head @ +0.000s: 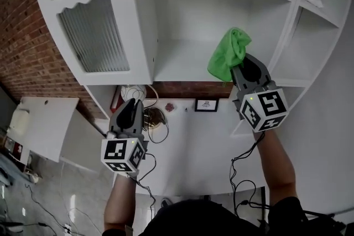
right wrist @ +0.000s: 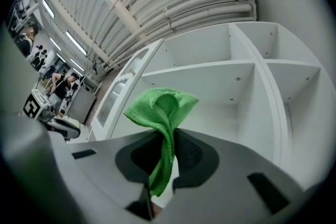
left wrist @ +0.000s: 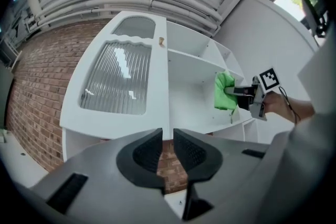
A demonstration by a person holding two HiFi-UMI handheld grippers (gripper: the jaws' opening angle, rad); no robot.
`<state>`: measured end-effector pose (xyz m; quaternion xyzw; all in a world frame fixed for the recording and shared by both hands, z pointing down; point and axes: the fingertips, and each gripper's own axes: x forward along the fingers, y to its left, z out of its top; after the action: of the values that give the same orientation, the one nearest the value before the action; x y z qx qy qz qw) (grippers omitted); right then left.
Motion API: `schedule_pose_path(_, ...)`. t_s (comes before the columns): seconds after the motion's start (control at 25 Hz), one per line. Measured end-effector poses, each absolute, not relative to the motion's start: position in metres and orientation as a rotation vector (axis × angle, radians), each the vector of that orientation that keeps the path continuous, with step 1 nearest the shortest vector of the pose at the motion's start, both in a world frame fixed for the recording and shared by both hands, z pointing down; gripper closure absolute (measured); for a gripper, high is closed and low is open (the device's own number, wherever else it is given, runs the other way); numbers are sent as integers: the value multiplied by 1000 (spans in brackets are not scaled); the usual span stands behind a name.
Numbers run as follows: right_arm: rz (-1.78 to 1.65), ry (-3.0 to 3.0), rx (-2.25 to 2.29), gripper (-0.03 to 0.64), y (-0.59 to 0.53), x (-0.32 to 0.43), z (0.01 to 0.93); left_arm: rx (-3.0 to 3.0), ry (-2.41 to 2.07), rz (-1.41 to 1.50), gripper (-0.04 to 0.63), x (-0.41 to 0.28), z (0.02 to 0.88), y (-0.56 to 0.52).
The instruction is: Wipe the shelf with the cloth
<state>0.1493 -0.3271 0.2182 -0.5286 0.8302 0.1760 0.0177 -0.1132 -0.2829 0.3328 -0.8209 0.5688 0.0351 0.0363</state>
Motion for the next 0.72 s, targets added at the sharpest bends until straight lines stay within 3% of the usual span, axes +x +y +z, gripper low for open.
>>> schedule_pose_path(0.72,484,2588,-1396,568,-282,91,314,-2400,1815,29,532,-137,355,-262)
